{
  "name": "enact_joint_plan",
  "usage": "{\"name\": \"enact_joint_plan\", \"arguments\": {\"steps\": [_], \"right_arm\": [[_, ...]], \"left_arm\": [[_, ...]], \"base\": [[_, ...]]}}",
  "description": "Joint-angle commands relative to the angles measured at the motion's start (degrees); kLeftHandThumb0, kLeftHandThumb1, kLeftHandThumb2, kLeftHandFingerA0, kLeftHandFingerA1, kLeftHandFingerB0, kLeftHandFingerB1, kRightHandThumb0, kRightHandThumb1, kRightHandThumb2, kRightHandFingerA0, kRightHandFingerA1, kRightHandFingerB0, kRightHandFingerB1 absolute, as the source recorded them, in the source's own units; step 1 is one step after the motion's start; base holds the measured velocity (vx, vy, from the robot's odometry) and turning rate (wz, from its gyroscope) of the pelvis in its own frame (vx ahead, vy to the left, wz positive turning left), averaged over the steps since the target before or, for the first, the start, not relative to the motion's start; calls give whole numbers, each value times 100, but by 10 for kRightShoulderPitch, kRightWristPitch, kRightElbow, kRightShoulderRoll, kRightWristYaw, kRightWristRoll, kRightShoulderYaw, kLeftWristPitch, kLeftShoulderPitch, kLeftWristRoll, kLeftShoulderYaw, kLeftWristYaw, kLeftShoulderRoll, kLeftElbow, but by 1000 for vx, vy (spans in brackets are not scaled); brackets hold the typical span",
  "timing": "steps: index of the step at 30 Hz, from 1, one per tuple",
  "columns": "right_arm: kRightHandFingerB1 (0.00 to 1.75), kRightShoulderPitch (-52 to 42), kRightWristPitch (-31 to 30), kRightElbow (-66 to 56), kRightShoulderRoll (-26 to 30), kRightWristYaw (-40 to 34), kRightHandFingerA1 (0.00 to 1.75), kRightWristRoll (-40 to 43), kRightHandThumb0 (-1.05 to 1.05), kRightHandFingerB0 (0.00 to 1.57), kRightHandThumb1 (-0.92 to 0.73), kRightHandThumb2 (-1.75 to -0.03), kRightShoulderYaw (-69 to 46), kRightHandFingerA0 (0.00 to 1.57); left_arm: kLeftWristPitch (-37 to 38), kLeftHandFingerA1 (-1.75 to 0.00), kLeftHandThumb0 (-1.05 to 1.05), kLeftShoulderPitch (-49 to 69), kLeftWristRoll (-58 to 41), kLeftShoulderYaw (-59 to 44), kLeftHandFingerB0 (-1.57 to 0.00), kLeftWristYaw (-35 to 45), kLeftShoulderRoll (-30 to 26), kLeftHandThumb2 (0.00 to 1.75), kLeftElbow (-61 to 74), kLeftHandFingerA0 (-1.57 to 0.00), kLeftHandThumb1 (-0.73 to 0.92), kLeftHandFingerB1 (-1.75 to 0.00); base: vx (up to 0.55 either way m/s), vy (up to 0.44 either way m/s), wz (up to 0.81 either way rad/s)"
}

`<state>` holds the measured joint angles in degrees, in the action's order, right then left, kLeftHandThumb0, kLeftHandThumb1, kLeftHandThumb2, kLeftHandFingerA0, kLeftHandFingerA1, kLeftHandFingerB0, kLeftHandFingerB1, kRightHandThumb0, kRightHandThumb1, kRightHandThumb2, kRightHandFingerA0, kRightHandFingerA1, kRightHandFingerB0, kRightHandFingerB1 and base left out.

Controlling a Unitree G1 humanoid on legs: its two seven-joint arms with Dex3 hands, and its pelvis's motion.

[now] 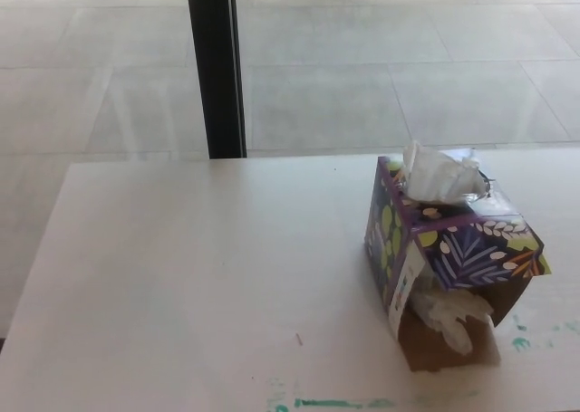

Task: The robot uses its right hand to pull out a tissue from the tissue box kept in the middle of the desk and put it on the right side

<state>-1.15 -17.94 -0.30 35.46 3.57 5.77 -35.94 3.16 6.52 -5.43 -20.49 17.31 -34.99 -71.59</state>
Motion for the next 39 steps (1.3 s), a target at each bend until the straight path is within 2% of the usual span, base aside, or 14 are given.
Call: {"name": "enact_joint_plan", "arguments": {"steps": [1, 4, 10, 14, 15, 16, 19, 20, 27, 28, 31, 32, 33, 39], "right_arm": [[30, 430, -26, -5, -83, 179, 47, -134, -69, 30, -66, -61, 414, 40], [31, 409, 20, 9, -107, 189, 52, -156, -72, 27, -67, -61, 456, 38], [31, 389, 25, -3, -118, 196, 51, -154, -65, 27, -66, -60, 498, 37], [33, 364, 66, -7, -111, 203, 52, -166, -65, 24, -64, -61, 536, 36], [45, 364, 65, -7, -109, 205, 59, -165, -69, 18, -55, -88, 540, 33], [34, 368, 62, -5, -109, 203, 55, -164, -64, 23, -64, -61, 546, 35], [34, 384, 56, 6, -109, 202, 54, -159, -62, 24, -65, -60, 559, 37], [45, 390, 52, 8, -108, 204, 59, -157, -64, 17, -54, -86, 564, 31], [45, 459, 58, 68, -105, 202, 58, -168, -66, 18, -55, -89, 603, 30], [32, 468, 61, 78, -102, 202, 53, -171, -65, 26, -70, -61, 608, 34], [32, 499, 55, 98, -93, 212, 54, -184, -66, 25, -70, -61, 621, 33], [45, 507, 54, 102, -90, 217, 58, -184, -68, 17, -55, -90, 620, 28], [34, 521, 68, 121, -88, 219, 52, -185, -69, 26, -70, -61, 616, 30], [34, 543, 74, 140, -81, 231, 52, -201, -67, 28, -68, -61, 608, 28]], "left_arm": [[21, -122, -105, 5, -5, 1, -52, 10, 1, 82, 4, -73, 92, -104], [15, -121, -105, 3, -8, -2, -51, 8, 2, 81, -2, -75, 88, -103], [28, -120, -105, 4, 1, 5, -53, 7, 2, 82, -1, -78, 92, -101], [41, -120, -105, 2, 13, 19, -57, 12, 3, 84, 13, -82, 89, -104], [39, -120, -105, 1, 12, 19, -58, 13, 3, 85, 15, -85, 87, -104], [34, -119, -105, -2, 6, 14, -58, 13, 5, 84, 13, -86, 86, -104], [35, -119, -105, 0, 6, 16, -58, 17, 3, 84, 17, -89, 87, -104], [34, -119, -105, 1, 4, 15, -58, 18, 3, 84, 17, -85, 88, -105], [44, -119, -105, 5, 8, 24, -57, 13, 1, 86, 11, -86, 88, -103], [46, -119, -105, 6, 9, 26, -57, 13, 2, 86, 9, -85, 88, -103], [48, -119, -105, 5, 8, 29, -57, 12, 1, 86, 7, -83, 89, -103], [53, -119, -105, 6, 11, 33, -57, 13, -1, 84, 8, -82, 92, -104], [53, -118, -105, 6, 10, 33, -56, 11, -1, 85, 7, -80, 90, -102], [48, -118, -105, 9, 5, 33, -58, 11, -3, 86, 5, -85, 88, -103]], "base": [[-38, -12, -10], [-15, -5, -2], [-3, -1, 2], [-12, -2, 4], [0, 0, 0], [0, 0, 0], [0, 0, 0], [0, 0, 0], [0, 0, 0], [0, 0, 0], [0, 0, 0], [0, 0, 0], [0, 0, 0], [0, 0, 0]]}}
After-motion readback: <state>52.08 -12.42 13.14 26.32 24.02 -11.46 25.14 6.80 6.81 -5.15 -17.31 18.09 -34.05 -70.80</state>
